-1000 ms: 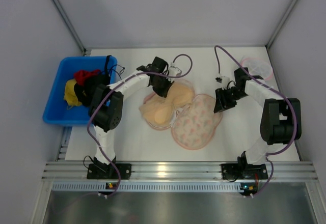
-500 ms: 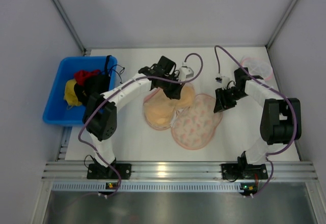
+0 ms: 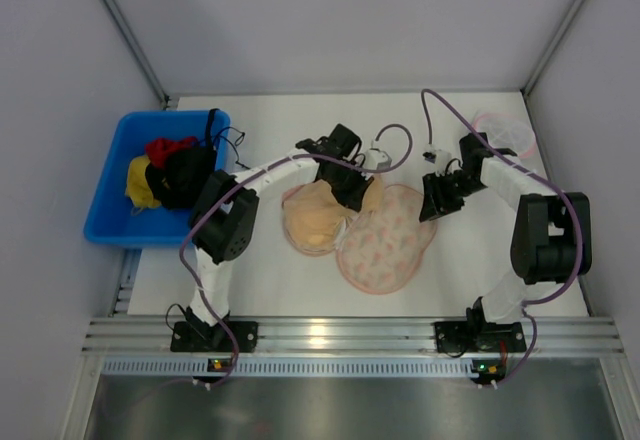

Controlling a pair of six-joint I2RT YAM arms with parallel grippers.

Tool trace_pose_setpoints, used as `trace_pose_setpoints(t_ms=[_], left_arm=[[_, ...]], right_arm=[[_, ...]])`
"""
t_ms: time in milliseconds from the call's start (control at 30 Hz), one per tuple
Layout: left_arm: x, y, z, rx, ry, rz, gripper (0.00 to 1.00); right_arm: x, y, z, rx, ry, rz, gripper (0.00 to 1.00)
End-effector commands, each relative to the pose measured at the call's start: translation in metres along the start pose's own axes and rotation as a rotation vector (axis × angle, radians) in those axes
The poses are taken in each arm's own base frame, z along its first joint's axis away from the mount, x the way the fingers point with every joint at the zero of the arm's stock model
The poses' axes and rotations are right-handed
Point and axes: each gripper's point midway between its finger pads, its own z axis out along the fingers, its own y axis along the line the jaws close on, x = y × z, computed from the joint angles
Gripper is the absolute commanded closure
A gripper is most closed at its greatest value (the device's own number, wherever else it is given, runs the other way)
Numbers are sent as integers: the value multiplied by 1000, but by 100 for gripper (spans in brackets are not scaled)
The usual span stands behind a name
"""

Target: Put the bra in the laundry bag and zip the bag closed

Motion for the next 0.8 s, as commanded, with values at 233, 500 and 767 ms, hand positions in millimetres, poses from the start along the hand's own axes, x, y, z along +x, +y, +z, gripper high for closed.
trace_pose_setpoints(t_ms=[233, 500, 767], left_arm=[[-32, 0, -9, -21, -69, 7, 80], [-54, 0, -57, -141, -149, 45, 61], [-29, 16, -112, -244, -203, -85, 56]], right_arm=[[-10, 10, 0, -35, -24, -17, 61], [-16, 10, -2, -33, -44, -23, 61], [-56, 26, -16, -52, -163, -36, 60]])
